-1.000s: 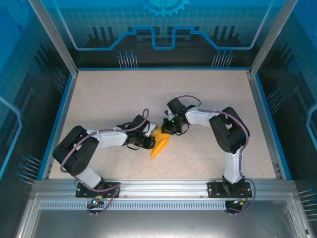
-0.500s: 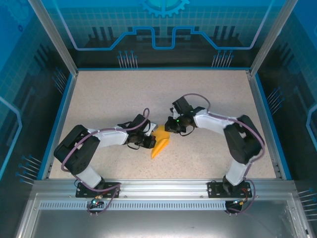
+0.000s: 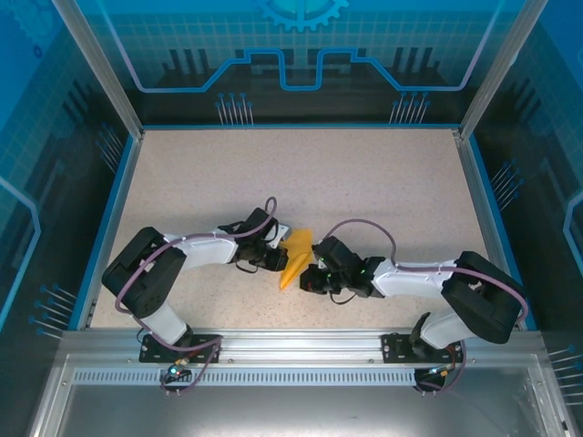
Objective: Fold a paper plane with a square sheet of paper (pick it up from the middle)
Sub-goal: Third fold the triangle at the center of the table.
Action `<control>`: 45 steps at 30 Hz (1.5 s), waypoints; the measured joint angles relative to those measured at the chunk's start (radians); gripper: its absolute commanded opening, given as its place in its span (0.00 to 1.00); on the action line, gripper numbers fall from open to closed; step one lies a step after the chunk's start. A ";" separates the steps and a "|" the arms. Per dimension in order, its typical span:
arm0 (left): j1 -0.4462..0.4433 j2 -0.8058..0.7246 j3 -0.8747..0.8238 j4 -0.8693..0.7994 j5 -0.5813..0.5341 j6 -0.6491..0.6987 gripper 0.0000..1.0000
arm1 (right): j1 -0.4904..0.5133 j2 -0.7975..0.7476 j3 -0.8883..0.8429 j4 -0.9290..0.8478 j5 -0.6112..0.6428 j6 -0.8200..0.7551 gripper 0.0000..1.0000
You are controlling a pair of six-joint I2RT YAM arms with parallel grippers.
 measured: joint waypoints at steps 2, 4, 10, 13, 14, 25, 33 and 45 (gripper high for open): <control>0.000 0.000 0.000 0.000 0.001 0.000 0.00 | 0.020 0.011 0.000 0.061 0.017 0.030 0.00; 0.000 0.000 0.000 0.000 0.002 0.000 0.00 | 0.026 0.039 0.003 0.117 0.025 0.053 0.00; 0.000 0.000 0.000 0.000 0.002 0.002 0.00 | 0.043 0.177 0.042 0.228 0.017 0.106 0.00; 0.000 0.000 0.000 0.000 0.002 0.003 0.00 | 0.049 0.224 0.045 0.275 0.008 0.127 0.00; 0.000 0.000 0.000 0.000 0.002 0.003 0.00 | 0.050 0.232 0.045 0.284 0.006 0.132 0.00; 0.000 0.001 0.001 -0.002 0.002 0.003 0.00 | 0.050 0.252 0.045 0.296 0.006 0.152 0.00; 0.000 0.006 0.007 -0.005 0.003 0.003 0.00 | 0.050 0.269 0.045 0.285 0.010 0.177 0.00; 0.000 0.006 0.008 -0.006 0.003 0.003 0.00 | 0.050 0.228 0.045 0.287 -0.018 0.172 0.00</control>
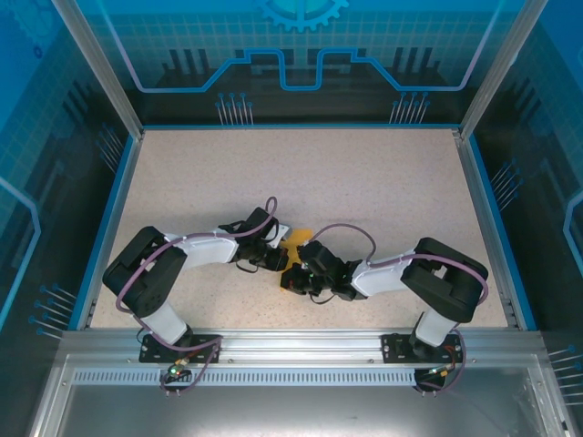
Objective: Fold a paper plane with a square sheet of paper (pick it up from the middle)
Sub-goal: Third fold the triangle at the center of the table.
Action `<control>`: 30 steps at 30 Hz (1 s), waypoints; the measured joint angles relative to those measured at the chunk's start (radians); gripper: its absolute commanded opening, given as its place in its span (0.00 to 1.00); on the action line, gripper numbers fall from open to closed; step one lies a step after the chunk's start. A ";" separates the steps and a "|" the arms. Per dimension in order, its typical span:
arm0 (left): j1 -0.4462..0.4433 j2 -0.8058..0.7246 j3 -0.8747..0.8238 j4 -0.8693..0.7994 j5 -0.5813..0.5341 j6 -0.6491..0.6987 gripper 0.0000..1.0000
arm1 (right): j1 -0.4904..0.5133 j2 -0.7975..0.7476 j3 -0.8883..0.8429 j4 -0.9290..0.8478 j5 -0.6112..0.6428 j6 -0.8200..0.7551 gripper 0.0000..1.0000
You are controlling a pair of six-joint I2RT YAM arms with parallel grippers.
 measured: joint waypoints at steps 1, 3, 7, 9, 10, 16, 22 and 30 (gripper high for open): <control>0.000 0.000 0.000 0.000 0.000 0.000 0.00 | 0.000 0.005 0.000 0.007 -0.006 0.000 0.00; 0.000 0.000 0.000 0.000 0.000 0.000 0.00 | 0.001 0.021 0.000 0.019 -0.010 0.003 0.00; 0.000 0.000 0.000 -0.001 0.000 0.000 0.00 | 0.005 0.066 0.000 0.037 -0.013 0.014 0.00; 0.000 0.002 0.002 -0.002 0.000 0.000 0.00 | 0.006 0.071 0.001 0.048 -0.013 0.020 0.00; 0.000 0.003 0.003 -0.002 0.000 0.000 0.00 | 0.006 0.072 0.001 0.051 -0.014 0.023 0.00; 0.000 0.004 0.005 -0.005 0.000 0.000 0.00 | 0.000 0.009 0.000 -0.034 0.009 0.006 0.00; 0.000 0.005 0.006 -0.005 0.000 0.000 0.00 | -0.101 -0.096 -0.020 -0.039 -0.014 -0.035 0.00; 0.000 0.011 0.013 -0.008 0.002 0.000 0.00 | -0.121 -0.014 -0.001 -0.037 -0.049 -0.054 0.00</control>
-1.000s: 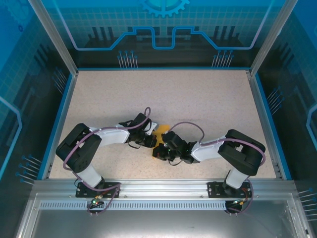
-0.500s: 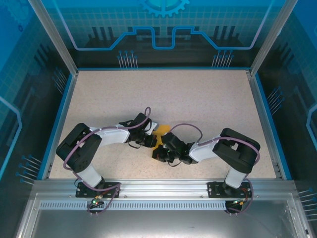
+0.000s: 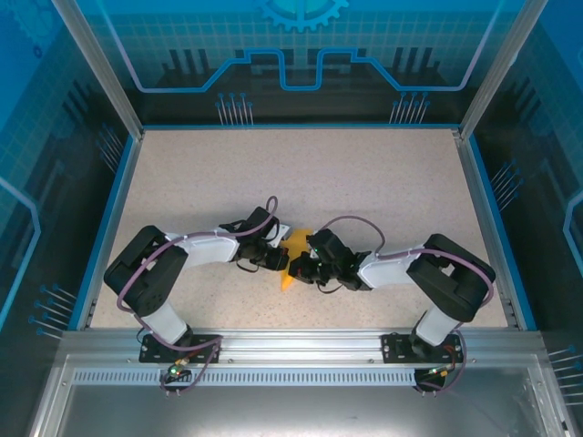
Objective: Fold a paper plane with a square sheet of paper (pick it up from the middle)
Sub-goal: Third fold the triangle at the center of the table.
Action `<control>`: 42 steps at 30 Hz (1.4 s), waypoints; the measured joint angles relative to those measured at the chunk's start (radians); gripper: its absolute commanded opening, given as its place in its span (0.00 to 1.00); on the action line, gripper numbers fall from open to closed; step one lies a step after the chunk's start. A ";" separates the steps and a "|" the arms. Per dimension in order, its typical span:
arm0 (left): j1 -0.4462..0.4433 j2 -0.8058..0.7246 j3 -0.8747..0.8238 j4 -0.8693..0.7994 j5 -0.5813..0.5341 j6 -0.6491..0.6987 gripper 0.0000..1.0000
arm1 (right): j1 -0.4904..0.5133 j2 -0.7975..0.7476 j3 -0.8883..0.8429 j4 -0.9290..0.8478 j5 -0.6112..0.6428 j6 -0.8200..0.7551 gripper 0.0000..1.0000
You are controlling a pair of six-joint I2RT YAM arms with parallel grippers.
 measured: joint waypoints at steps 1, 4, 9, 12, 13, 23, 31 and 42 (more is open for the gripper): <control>0.000 0.001 0.001 0.000 0.002 0.000 0.00 | 0.000 0.014 0.000 0.001 -0.003 0.000 0.00; 0.000 0.005 0.006 -0.005 0.005 0.000 0.00 | 0.000 0.051 0.000 0.004 -0.006 0.001 0.00; 0.001 0.007 0.010 -0.009 0.006 0.000 0.00 | -0.001 0.049 0.000 0.001 -0.003 0.010 0.00; 0.001 0.008 0.011 -0.009 0.006 0.001 0.00 | -0.001 0.022 -0.006 -0.027 0.013 0.013 0.00; 0.001 0.008 0.011 -0.009 0.006 0.001 0.00 | -0.002 0.007 -0.007 -0.043 0.015 0.012 0.00; 0.001 0.014 0.019 -0.013 0.012 0.018 0.00 | -0.048 -0.016 0.029 -0.070 0.010 -0.011 0.00; 0.001 0.017 0.021 -0.013 0.013 0.019 0.00 | -0.062 0.039 0.036 -0.093 0.017 -0.023 0.00; 0.001 0.021 0.025 -0.016 0.016 0.019 0.00 | -0.149 -0.027 0.035 -0.110 -0.035 -0.080 0.00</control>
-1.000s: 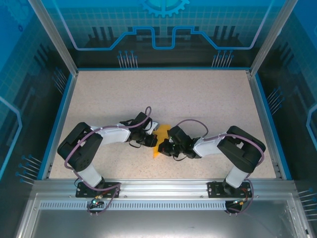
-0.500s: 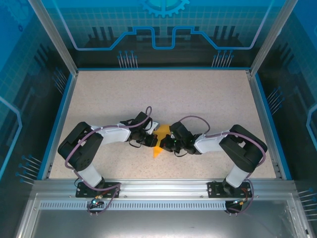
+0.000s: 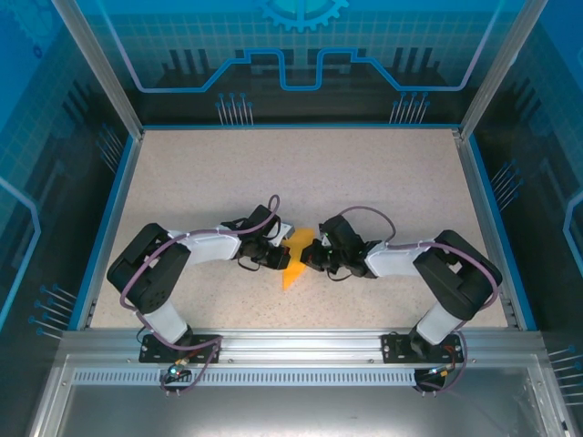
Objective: Fold a paper plane with a square sheet of paper (pick it up from the middle)
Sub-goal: Third fold the triangle at the center of the table.
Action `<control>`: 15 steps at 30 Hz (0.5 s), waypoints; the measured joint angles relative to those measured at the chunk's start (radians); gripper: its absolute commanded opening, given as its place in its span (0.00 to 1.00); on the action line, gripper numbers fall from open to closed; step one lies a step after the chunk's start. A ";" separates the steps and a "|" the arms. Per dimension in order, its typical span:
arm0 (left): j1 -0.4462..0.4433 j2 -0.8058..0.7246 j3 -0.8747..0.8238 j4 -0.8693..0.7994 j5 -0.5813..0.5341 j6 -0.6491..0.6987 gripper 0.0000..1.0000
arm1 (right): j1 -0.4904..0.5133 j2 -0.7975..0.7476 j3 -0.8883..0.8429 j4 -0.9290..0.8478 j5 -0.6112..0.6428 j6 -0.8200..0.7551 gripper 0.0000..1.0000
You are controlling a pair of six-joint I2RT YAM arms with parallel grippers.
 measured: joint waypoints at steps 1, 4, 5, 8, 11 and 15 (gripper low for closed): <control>0.000 0.000 0.000 0.000 0.000 0.000 0.00 | -0.002 0.000 0.006 -0.005 -0.005 -0.006 0.00; 0.000 0.000 0.000 0.000 0.000 0.000 0.00 | -0.003 0.017 0.029 -0.013 -0.016 -0.019 0.00; 0.000 0.000 0.000 0.000 0.000 0.000 0.00 | -0.004 0.027 0.034 -0.013 -0.015 -0.022 0.00; 0.000 0.000 0.001 0.000 0.000 0.000 0.00 | -0.004 0.070 0.040 -0.030 -0.007 -0.024 0.00; 0.000 0.001 0.001 0.000 0.000 0.000 0.00 | -0.008 0.086 0.040 -0.041 -0.003 -0.024 0.00; 0.000 0.002 0.002 0.000 0.000 0.000 0.00 | -0.008 0.082 0.041 -0.043 0.000 -0.026 0.00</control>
